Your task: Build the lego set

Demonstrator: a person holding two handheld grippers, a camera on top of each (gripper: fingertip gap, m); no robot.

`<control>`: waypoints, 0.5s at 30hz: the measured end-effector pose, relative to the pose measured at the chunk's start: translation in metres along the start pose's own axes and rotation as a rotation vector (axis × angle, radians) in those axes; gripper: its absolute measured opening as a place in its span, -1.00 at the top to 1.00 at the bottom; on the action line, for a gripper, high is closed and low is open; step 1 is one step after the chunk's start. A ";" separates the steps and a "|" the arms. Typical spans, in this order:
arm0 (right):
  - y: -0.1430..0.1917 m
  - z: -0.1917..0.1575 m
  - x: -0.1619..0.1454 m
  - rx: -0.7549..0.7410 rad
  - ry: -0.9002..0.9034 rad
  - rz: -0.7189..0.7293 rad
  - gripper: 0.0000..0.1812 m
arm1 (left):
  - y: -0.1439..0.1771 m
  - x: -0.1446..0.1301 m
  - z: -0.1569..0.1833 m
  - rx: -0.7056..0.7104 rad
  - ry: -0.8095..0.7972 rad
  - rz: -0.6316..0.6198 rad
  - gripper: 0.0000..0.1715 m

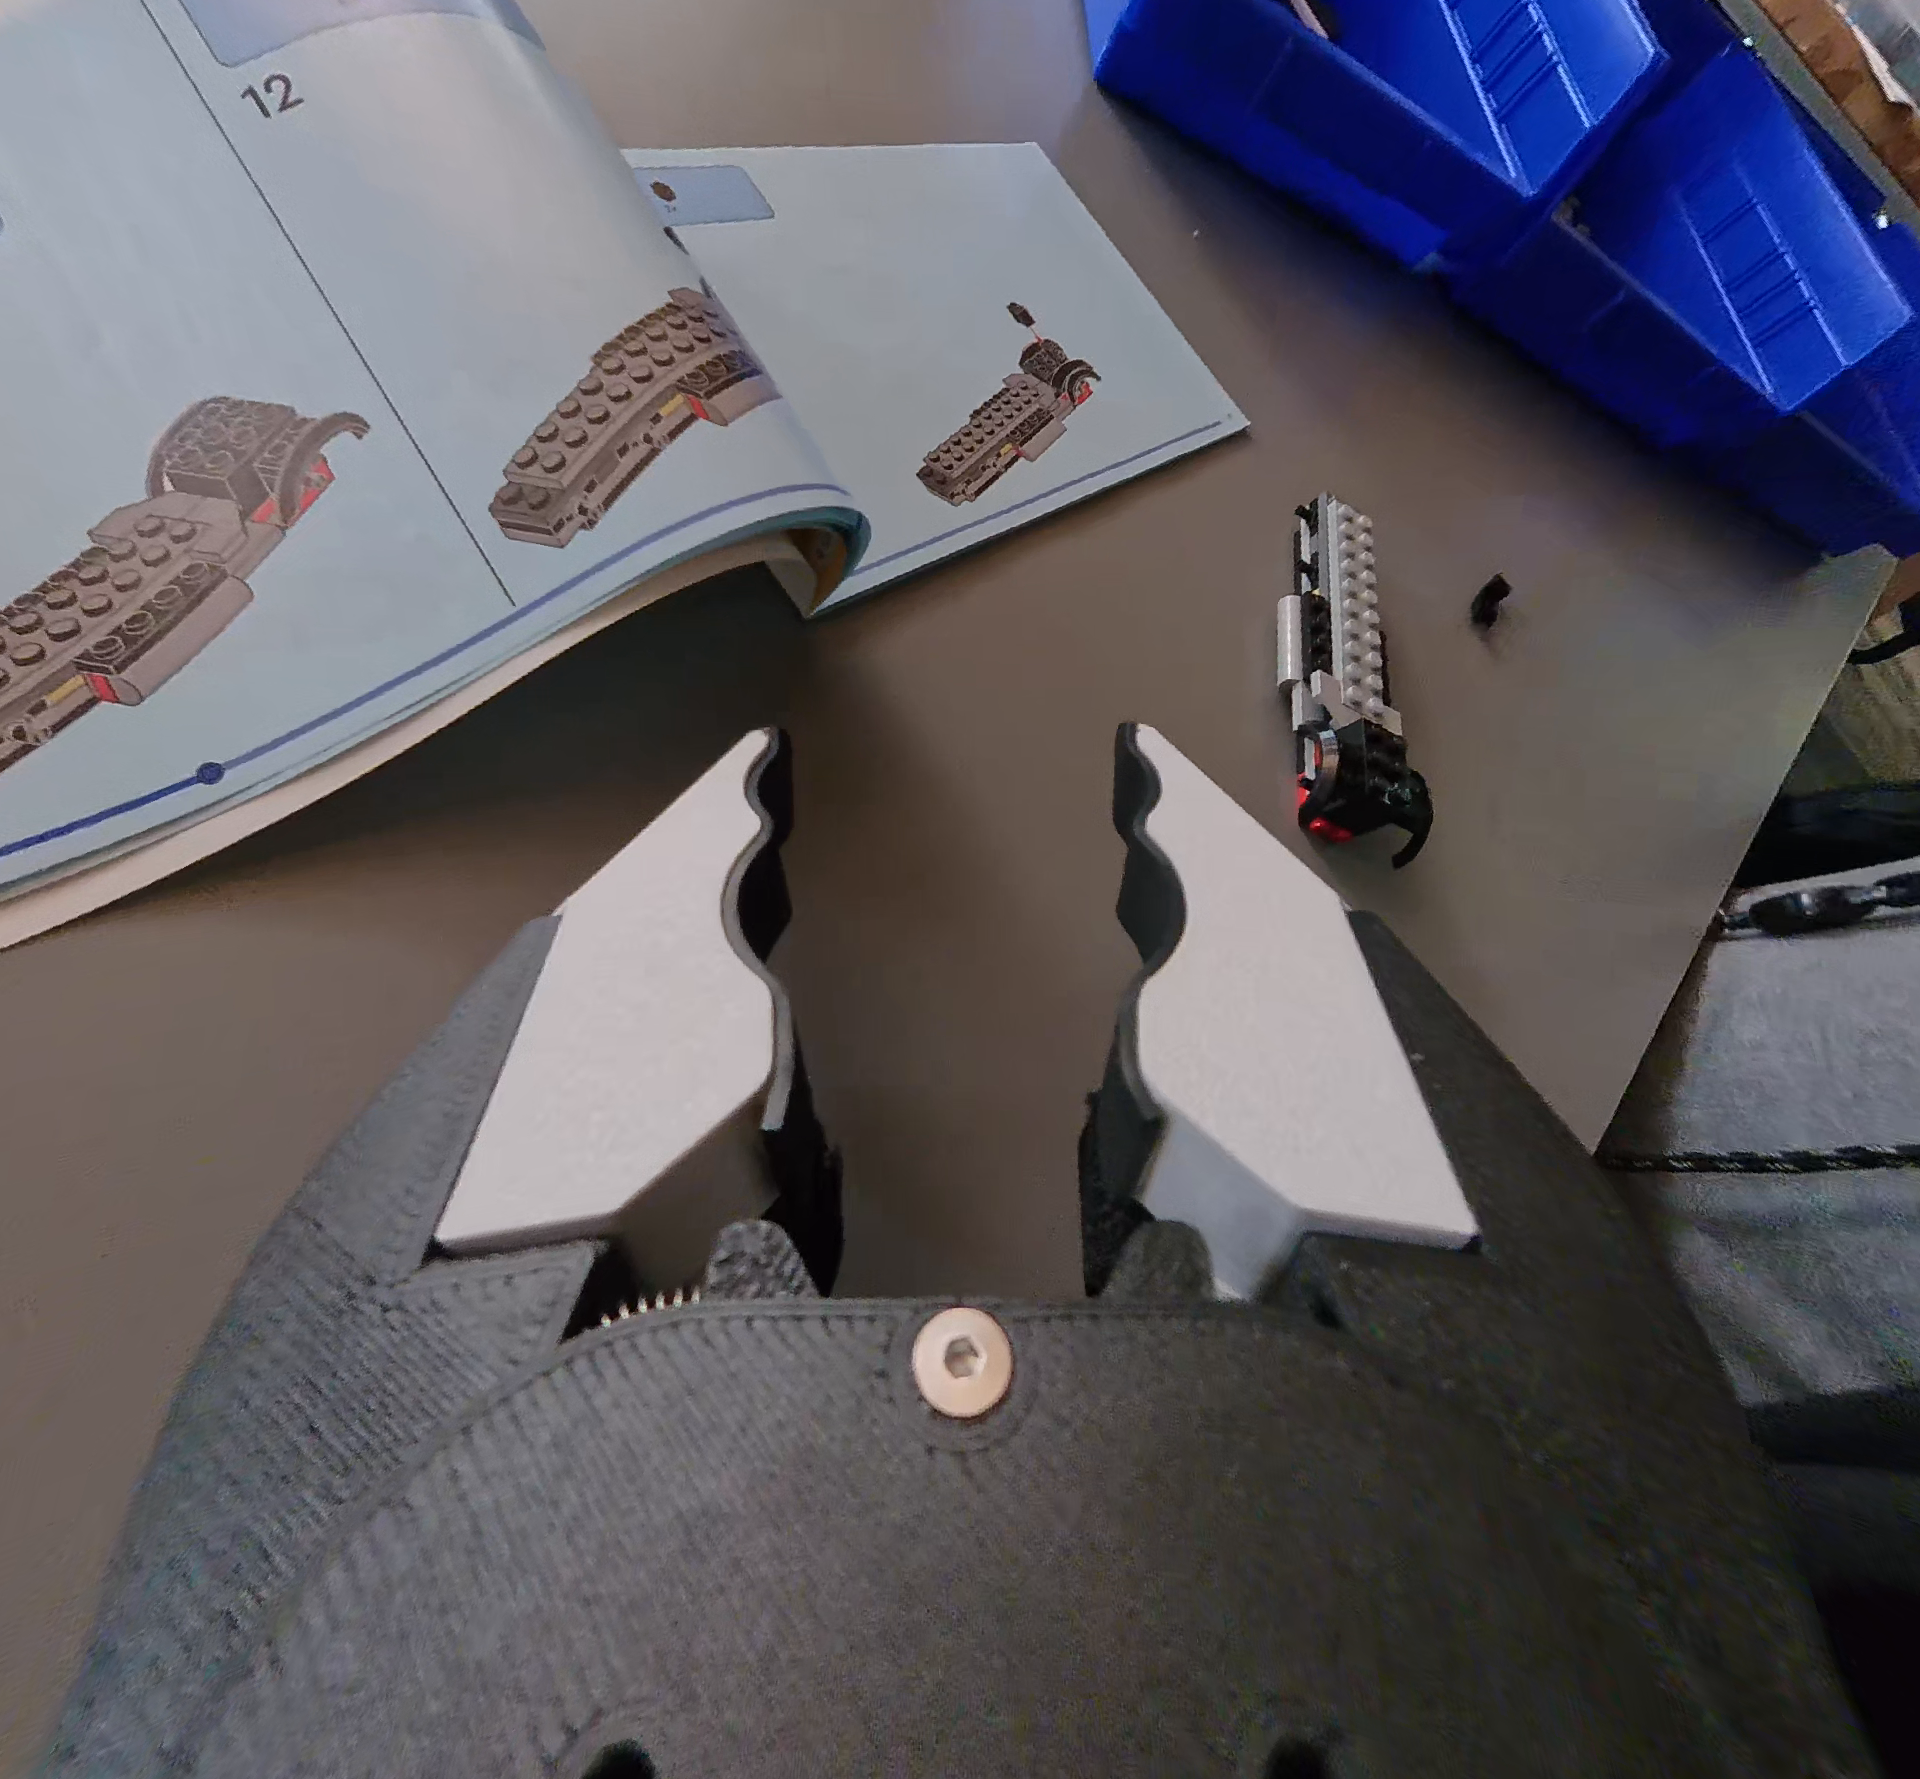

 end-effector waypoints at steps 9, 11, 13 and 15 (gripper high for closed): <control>0.045 0.053 -0.136 0.183 0.050 -0.530 0.79 | -0.004 0.000 -0.003 0.004 0.010 -0.027 0.29; 0.040 0.056 -0.147 0.242 0.072 -0.562 0.81 | -0.003 0.000 -0.004 0.019 0.012 -0.021 0.29; 0.035 0.054 -0.155 0.319 0.083 -0.564 0.84 | -0.003 0.000 -0.005 0.035 0.009 -0.015 0.29; 0.030 0.054 -0.162 0.366 0.106 -0.584 0.84 | -0.003 0.000 -0.006 0.049 0.011 -0.016 0.29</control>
Point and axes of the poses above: each gripper's, where its closed fingertips meet, y back along the fingers, x out of its top, z = x × y across the jaws, the point moved 3 cm from there along y, back along the fingers, and after that the axes turned 3 degrees about y, right-handed, at the moved point
